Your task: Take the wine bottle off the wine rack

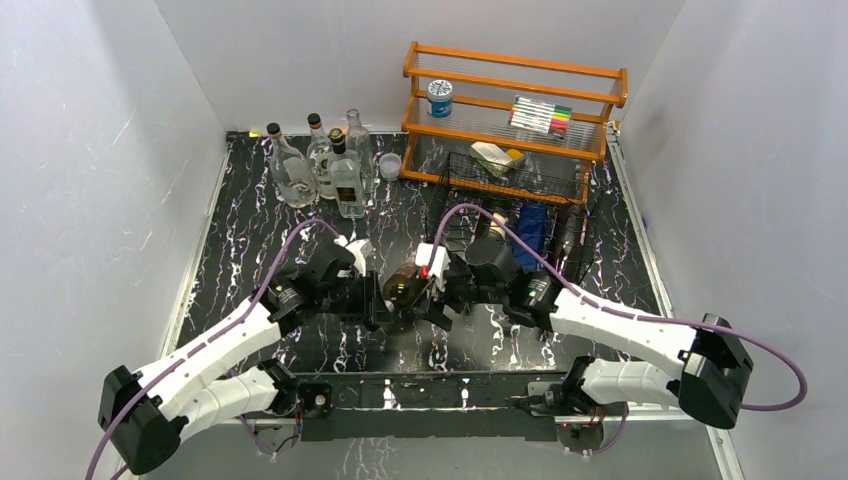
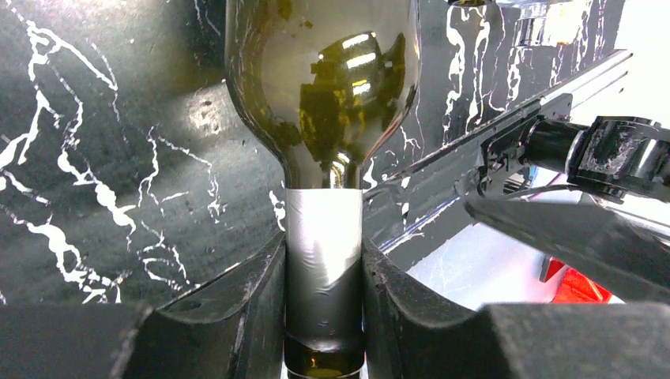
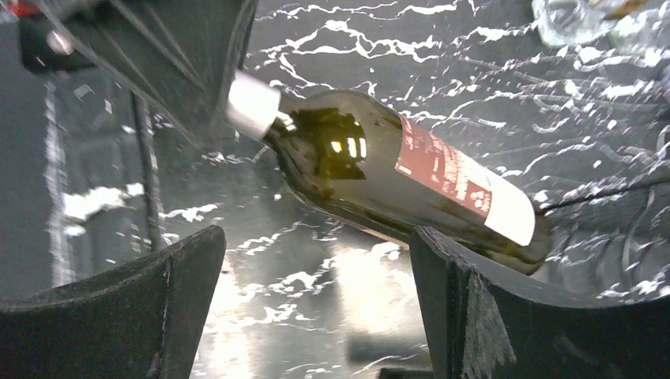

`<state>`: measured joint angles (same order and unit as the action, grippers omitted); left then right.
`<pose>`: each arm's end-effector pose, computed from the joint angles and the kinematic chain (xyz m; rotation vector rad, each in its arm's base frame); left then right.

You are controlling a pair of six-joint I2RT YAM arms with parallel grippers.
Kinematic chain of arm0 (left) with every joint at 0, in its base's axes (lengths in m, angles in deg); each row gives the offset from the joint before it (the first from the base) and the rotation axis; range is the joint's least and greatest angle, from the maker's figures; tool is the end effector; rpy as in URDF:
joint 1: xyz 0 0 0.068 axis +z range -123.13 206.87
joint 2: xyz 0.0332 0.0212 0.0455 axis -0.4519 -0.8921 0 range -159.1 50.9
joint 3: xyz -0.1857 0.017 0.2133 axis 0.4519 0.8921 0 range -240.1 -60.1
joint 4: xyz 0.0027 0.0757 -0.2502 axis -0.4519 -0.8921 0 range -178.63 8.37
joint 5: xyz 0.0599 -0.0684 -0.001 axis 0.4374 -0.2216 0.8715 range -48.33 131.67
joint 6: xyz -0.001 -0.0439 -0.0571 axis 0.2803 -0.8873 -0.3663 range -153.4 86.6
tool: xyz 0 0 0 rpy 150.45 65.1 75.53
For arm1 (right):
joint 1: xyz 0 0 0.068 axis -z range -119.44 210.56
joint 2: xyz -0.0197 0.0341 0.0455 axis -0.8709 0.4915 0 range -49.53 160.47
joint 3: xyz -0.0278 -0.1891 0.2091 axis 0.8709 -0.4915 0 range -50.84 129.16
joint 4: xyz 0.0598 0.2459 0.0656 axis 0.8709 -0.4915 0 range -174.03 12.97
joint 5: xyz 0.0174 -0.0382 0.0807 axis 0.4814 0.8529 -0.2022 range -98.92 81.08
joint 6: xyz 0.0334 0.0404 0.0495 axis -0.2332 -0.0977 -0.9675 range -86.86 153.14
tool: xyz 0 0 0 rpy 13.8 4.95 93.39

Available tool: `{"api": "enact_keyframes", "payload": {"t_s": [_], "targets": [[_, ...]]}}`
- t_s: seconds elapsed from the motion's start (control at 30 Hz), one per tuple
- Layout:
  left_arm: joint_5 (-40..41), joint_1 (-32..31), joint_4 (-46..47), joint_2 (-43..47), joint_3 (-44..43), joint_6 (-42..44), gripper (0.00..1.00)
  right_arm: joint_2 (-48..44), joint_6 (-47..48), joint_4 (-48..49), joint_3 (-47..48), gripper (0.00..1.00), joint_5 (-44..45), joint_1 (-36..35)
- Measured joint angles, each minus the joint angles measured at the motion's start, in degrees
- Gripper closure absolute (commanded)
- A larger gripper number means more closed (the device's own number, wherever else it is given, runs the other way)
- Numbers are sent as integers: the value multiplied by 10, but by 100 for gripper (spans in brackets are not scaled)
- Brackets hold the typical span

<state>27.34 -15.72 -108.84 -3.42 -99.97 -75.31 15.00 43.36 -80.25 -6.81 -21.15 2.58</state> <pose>0.1449 -0.1532 0.2462 0.1557 2.4970 -0.9862 0.1342 0.2386 0.2788 -1.2672 1.6161 0.7421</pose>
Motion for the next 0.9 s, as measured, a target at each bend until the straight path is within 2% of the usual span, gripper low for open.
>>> {"api": "enact_keyframes", "payload": {"t_s": [0.17, 0.33, 0.7, 0.83, 0.87, 0.9], "targets": [[8, 0, -60, 14, -24, -14, 100, 21, 172, 47, -20, 2, -31, -1], [10, 0, -102, 17, -46, -23, 100, 50, 298, 116, -34, 2, -60, -5], [13, 0, -180, -11, -109, -21, 100, 189, 442, 230, -31, 2, -73, -12], [15, 0, -202, -24, -134, -21, 100, 227, 462, 266, -21, 4, -76, -14], [15, 0, -209, -26, -139, -20, 98, 234, 466, 279, -21, 7, -78, -14], [16, 0, -217, -30, -146, -20, 92, 240, 469, 293, -22, 10, -78, -14]]}}
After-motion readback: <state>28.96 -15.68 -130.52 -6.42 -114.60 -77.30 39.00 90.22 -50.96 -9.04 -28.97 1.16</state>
